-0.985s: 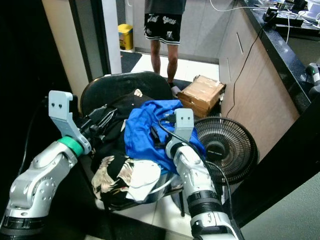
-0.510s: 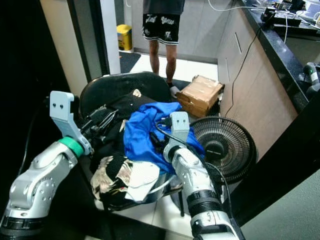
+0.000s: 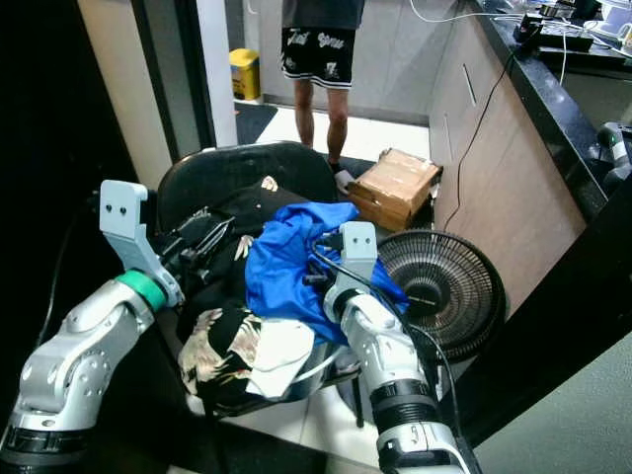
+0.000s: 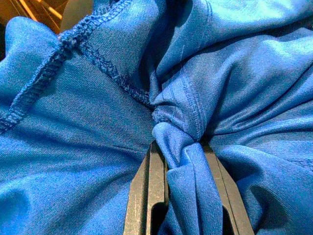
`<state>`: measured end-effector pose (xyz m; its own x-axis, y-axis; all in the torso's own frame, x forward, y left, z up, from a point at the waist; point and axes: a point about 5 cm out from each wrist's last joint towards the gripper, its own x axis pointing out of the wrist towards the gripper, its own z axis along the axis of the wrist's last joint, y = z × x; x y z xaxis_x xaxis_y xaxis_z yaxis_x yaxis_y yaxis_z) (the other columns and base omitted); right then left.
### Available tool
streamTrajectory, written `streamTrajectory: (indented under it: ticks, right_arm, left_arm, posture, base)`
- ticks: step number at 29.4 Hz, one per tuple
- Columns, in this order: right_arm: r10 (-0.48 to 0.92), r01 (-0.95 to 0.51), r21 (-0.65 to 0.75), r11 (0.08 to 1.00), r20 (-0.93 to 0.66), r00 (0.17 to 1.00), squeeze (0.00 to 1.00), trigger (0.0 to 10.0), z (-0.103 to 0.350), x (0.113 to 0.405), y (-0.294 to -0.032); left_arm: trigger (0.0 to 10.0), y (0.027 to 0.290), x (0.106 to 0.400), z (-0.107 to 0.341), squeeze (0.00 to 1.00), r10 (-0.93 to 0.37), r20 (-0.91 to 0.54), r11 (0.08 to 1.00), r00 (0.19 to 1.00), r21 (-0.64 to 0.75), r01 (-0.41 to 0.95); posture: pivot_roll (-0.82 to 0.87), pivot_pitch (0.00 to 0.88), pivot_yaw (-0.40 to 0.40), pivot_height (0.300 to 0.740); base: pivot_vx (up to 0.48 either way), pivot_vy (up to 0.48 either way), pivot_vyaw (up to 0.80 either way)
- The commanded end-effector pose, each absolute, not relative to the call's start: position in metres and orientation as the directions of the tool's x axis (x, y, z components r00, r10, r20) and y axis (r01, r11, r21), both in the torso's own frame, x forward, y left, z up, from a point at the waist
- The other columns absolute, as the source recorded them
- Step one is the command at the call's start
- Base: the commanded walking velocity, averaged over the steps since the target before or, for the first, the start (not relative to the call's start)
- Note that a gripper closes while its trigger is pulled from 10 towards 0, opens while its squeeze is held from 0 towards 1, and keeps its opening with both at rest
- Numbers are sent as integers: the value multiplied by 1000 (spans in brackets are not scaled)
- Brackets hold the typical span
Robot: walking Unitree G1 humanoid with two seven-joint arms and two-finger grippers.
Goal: Clothes washing
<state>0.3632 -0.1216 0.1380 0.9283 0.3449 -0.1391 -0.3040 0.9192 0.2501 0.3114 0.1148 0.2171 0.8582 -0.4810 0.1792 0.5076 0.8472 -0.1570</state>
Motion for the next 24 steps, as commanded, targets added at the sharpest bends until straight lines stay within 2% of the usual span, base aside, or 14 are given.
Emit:
streamTrajectory:
  ticks: [1, 3, 5, 6, 8, 9, 11, 12, 14, 18, 23, 24]
  right_arm:
    - [357, -317, 282, 906, -104, 928, 0, 0, 142, 360, -120]
    - [357, -317, 282, 906, -104, 928, 0, 0, 142, 360, -120]
    - [327, -328, 317, 890, 58, 943, 0, 0, 173, 363, -124]
    - [327, -328, 317, 890, 58, 943, 0, 0, 173, 363, -124]
    - [250, -332, 377, 865, 250, 935, 0, 0, 209, 363, -132]
    - [250, -332, 377, 865, 250, 935, 0, 0, 209, 363, -132]
    - [140, -306, 403, 862, 390, 910, 0, 0, 238, 362, -145]
    - [140, -306, 403, 862, 390, 910, 0, 0, 238, 362, -145]
    - [18, -267, 450, 852, 484, 875, 0, 0, 261, 360, -162]
    - [-73, -235, 485, 842, 534, 842, 0, 0, 274, 356, -176]
    - [-100, -219, 494, 841, 541, 835, 0, 0, 277, 355, -182]
    - [-92, -187, 465, 866, 513, 853, 0, 0, 272, 357, -184]
  left_arm:
    - [10000, 114, 311, 212, 0, -486, 162, 846, 859, -162, 509]
    - [10000, 114, 311, 212, 0, -486, 162, 846, 859, -162, 509]
    - [10000, 116, 310, 212, 0, -485, 161, 846, 859, -162, 508]
    - [10000, 116, 310, 212, 0, -485, 161, 846, 859, -162, 508]
    - [10000, 117, 311, 213, 0, -483, 162, 847, 860, -161, 506]
    - [10000, 117, 311, 213, 0, -483, 162, 847, 860, -161, 506]
    - [10000, 117, 311, 214, 0, -482, 165, 848, 860, -161, 506]
    - [10000, 117, 311, 214, 0, -482, 165, 848, 860, -161, 506]
    - [10000, 116, 312, 215, 0, -481, 170, 848, 860, -160, 506]
    - [10000, 118, 313, 217, 0, -471, 179, 852, 864, -161, 498]
    - [10000, 120, 314, 219, 0, -459, 189, 856, 868, -168, 489]
    - [10000, 123, 316, 220, 0, -434, 192, 869, 880, -170, 465]
  posture:
    - [115, 15, 71, 740]
    - [115, 15, 71, 740]
    - [119, 17, 70, 740]
    - [119, 17, 70, 740]
    - [119, 18, 69, 740]
    - [119, 18, 69, 740]
    - [121, 19, 69, 740]
    - [121, 19, 69, 740]
    - [122, 18, 68, 740]
    - [122, 17, 69, 740]
    - [122, 17, 69, 740]
    - [118, 17, 72, 740]
  base:
    - [0, 0, 0]
    - [0, 0, 0]
    - [0, 0, 0]
    - [0, 0, 0]
    - [0, 0, 0]
    - [0, 0, 0]
    - [0, 0, 0]
    - [0, 0, 0]
    - [0, 0, 0]
    - [0, 0, 0]
    - [0, 0, 0]
    - [0, 0, 0]
